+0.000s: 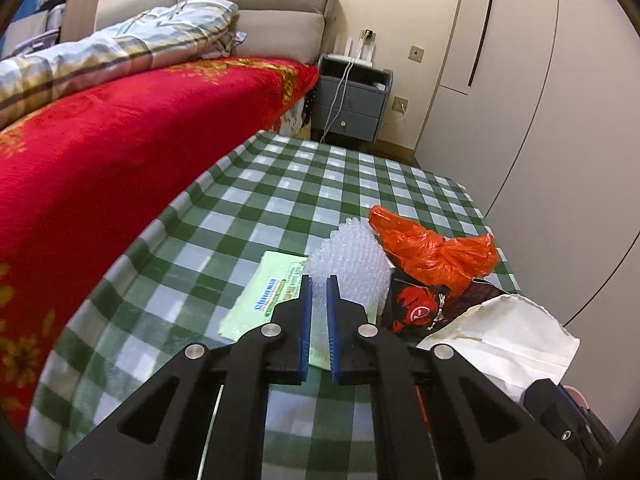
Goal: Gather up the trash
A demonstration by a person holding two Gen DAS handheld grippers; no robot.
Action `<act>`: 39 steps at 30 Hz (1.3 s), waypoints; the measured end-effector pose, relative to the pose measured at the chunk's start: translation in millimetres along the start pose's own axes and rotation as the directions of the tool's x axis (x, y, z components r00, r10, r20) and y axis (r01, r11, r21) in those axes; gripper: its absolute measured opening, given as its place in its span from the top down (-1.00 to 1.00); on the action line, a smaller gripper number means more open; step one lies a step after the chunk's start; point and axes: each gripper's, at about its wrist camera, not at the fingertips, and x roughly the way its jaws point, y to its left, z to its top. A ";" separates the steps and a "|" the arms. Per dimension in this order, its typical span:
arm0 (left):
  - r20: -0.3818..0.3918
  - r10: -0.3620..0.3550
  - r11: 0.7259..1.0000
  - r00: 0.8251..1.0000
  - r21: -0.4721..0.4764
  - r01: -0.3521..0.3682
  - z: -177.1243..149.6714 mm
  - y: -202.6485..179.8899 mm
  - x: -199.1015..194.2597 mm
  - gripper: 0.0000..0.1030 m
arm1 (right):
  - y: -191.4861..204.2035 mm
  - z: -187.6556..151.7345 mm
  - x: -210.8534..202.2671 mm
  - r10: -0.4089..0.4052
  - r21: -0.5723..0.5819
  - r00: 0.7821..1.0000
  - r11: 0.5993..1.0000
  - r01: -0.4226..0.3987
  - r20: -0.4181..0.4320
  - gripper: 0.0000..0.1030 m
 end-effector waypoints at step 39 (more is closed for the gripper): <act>0.020 -0.095 0.986 0.995 0.136 0.091 -53.9 -32.0 -107.6 0.86 | 24.8 -7.6 -113.5 -0.095 -0.043 0.989 0.994 0.100 0.111 0.91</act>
